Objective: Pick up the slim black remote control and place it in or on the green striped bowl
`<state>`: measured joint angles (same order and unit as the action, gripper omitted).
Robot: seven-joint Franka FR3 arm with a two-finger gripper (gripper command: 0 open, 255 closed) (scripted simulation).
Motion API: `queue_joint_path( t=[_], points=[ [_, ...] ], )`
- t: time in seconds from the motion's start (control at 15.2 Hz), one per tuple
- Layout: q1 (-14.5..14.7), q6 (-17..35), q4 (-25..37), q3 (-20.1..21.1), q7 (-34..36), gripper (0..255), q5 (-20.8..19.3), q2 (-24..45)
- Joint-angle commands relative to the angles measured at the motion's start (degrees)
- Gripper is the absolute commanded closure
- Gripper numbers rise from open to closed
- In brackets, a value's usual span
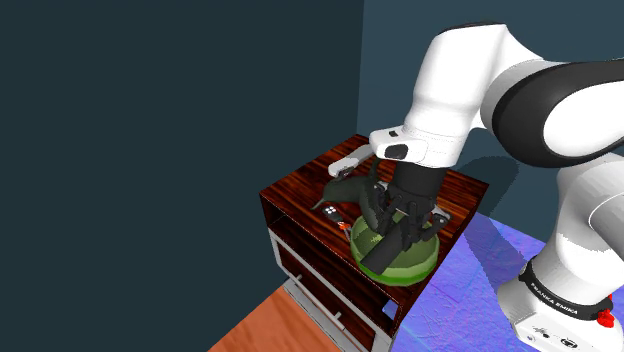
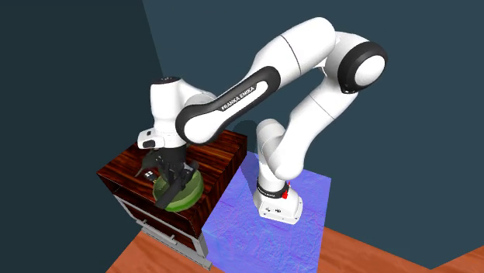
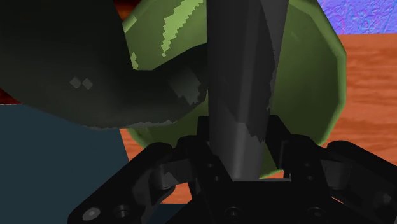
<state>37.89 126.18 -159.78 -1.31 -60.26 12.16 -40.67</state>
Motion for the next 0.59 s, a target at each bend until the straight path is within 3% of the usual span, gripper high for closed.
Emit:
queue_joint_path(
  t=[0.0,0.26,0.33,0.53],
  points=[
    [0.0,0.2,-0.4,0.0,0.0,255,0.0,0.1],
    [0.0,0.2,-0.4,0.1,0.0,255,0.0,0.1],
    [0.0,0.3,-0.4,0.0,-0.1,0,0.0,0.2],
    [-0.1,0.2,-0.4,0.0,-0.1,0,0.0,0.1]
  ],
)
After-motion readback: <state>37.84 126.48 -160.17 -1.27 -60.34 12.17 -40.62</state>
